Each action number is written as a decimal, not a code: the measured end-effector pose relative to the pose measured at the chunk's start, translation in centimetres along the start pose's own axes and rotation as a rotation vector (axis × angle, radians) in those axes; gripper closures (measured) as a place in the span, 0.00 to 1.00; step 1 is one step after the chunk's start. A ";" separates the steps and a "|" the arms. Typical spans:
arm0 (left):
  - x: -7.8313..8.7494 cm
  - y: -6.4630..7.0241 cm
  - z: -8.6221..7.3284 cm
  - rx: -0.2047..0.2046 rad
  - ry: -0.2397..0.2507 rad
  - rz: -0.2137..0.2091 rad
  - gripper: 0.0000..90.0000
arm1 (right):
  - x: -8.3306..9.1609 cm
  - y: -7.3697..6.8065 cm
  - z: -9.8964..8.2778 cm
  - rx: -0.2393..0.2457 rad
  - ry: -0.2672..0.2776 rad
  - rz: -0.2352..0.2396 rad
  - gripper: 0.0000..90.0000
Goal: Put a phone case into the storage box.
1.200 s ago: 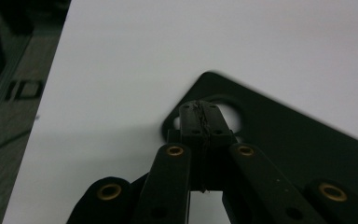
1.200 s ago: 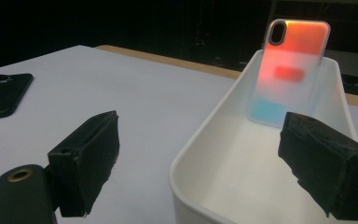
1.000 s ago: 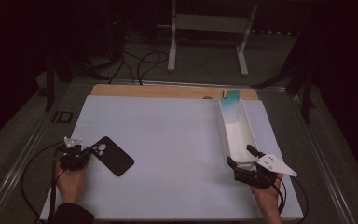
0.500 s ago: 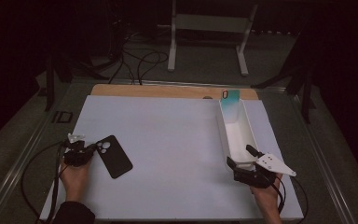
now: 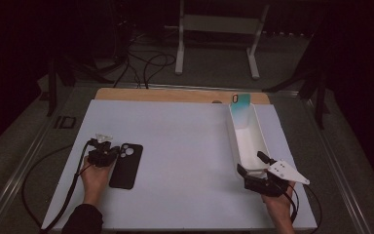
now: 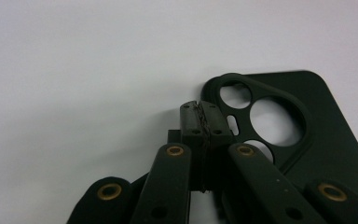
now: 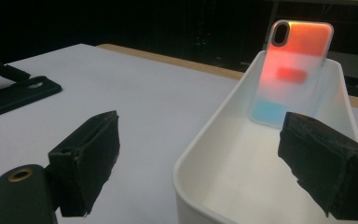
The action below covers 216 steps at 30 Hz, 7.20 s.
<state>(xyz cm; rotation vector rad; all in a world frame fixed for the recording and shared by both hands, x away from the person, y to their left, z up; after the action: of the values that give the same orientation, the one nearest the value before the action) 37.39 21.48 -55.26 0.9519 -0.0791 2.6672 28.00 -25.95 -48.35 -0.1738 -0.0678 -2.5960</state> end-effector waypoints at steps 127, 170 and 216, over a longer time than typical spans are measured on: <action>4.2 5.4 -3.4 -0.207 -0.212 -0.161 0.06 | -0.4 -0.2 -0.2 -0.003 -0.025 0.091 0.10; 5.1 5.8 -1.6 -0.177 -0.161 -0.111 0.19 | -0.7 -0.2 0.3 -0.045 -0.025 0.105 0.10; 8.5 13.1 6.4 -0.329 0.159 -0.195 0.18 | -6.0 -2.6 7.1 -0.090 -0.099 0.238 0.10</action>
<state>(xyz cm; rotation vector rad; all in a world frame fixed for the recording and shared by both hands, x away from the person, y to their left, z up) 31.08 10.30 -44.30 0.6094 -0.3583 2.4387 32.50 -20.07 -42.21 -0.3230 0.0330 -2.3530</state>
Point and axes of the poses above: each handheld gripper's, and its own axes: x roughly backward along the jaws, z roughly out of its top, y roughly to its right, the point moved 4 cm from there along -x, roughly forward along the jaws, and after that the axes turned 8 degrees about y, right-handed, at the moved point
